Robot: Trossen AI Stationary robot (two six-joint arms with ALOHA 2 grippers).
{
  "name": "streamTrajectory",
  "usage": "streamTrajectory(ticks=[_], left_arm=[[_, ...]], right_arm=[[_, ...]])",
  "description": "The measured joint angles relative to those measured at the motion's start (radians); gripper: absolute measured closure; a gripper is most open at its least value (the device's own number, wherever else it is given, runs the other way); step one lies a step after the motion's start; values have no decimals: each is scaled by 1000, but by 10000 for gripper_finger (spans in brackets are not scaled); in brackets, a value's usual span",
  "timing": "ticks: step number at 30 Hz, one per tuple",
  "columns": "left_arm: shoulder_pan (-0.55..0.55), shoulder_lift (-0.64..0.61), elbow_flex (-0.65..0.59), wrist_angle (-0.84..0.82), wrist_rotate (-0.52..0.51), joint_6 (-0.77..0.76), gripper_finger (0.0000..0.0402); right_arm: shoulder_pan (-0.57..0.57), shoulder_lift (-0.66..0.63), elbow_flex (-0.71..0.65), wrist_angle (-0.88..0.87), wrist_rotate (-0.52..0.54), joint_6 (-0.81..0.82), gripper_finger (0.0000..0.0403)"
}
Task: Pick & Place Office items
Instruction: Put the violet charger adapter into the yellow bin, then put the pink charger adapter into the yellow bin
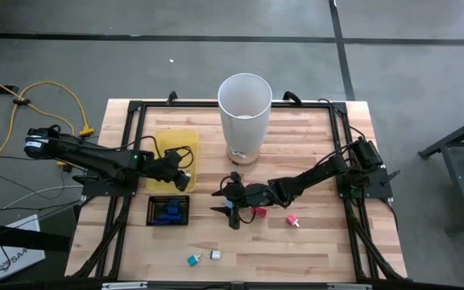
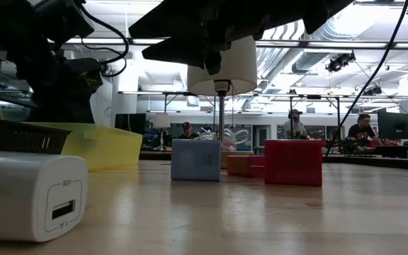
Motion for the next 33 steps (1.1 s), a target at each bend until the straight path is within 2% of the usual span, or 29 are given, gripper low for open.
streamTrajectory(ticks=[5,21,25,33], left_arm=[[0,0,0,0,-1,8,223],[0,0,0,0,-14,18,219],[0,-1,0,33,-15,87,219],[0,-49,1,226,6,298,219]], right_arm=[[0,0,0,0,0,0,197],[0,0,0,0,0,0,197],[0,0,0,0,0,0,197],[0,0,0,0,-4,0,197]])
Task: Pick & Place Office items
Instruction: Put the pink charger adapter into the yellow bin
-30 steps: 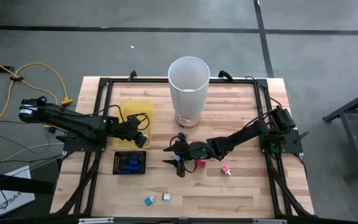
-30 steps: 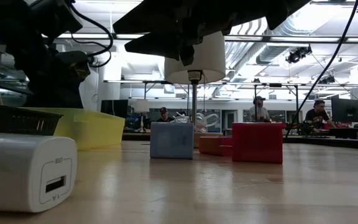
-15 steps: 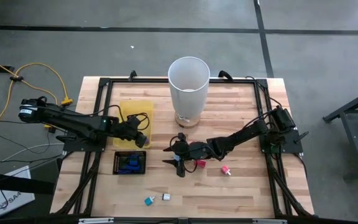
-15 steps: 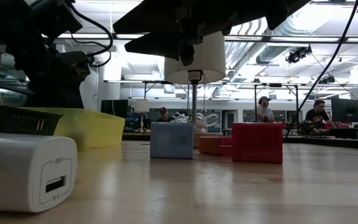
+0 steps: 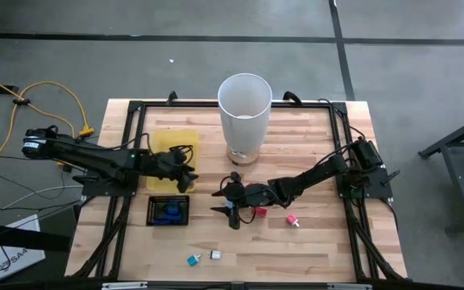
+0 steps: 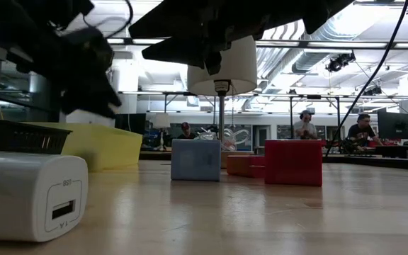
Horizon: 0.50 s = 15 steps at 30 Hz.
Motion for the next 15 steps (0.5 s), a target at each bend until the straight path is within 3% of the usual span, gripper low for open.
streamTrajectory(ticks=[8,15], left_arm=[[-20,-114,0,14,6,221,219],[-123,-163,0,38,7,404,219]], right_arm=[[0,0,0,-3,-3,0,197],[0,0,0,-59,-3,-3,197]])
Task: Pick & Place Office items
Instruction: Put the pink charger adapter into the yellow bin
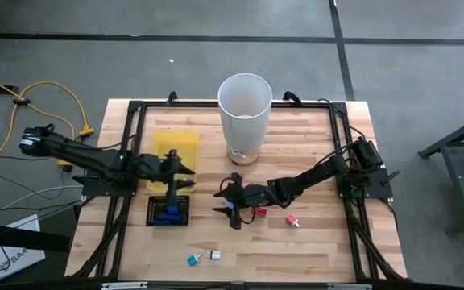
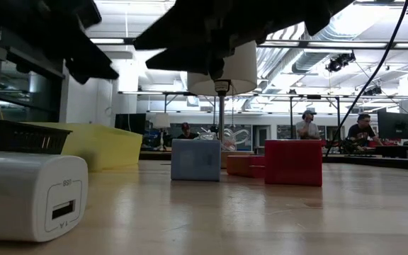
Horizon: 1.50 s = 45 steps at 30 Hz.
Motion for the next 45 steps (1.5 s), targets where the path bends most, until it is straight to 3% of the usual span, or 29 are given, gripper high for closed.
streamTrajectory(ticks=[12,20,30,39,45], left_arm=[[-164,0,0,116,0,137,218],[-182,0,0,121,0,136,218],[-182,0,0,121,0,134,218],[-183,2,0,129,0,132,218],[-183,2,0,128,0,102,218]], right_arm=[[0,-32,0,-130,-1,-1,199],[7,-138,0,-456,2,34,215],[56,-295,0,-946,-26,358,231],[77,-317,0,-1195,-174,645,231],[91,-308,0,-1333,-212,805,231]])
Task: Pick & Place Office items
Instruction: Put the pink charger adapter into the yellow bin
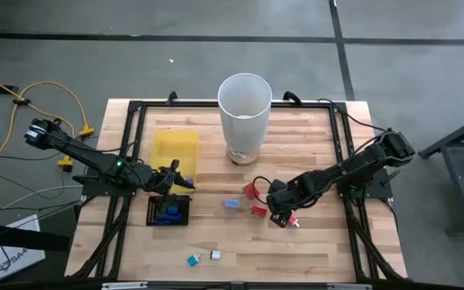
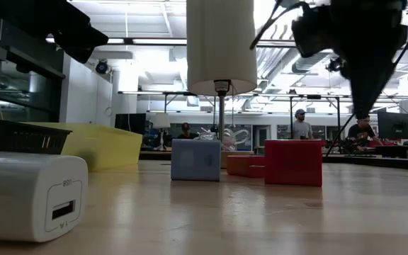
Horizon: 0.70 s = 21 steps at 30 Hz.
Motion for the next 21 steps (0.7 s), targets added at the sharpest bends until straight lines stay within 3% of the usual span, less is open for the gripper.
streamTrajectory(ticks=[11,21], left_arm=[[0,0,0,3,0,-3,218],[0,0,0,3,0,-3,218]], right_arm=[[82,0,0,-30,7,171,231],[183,0,0,-46,89,312,231]])
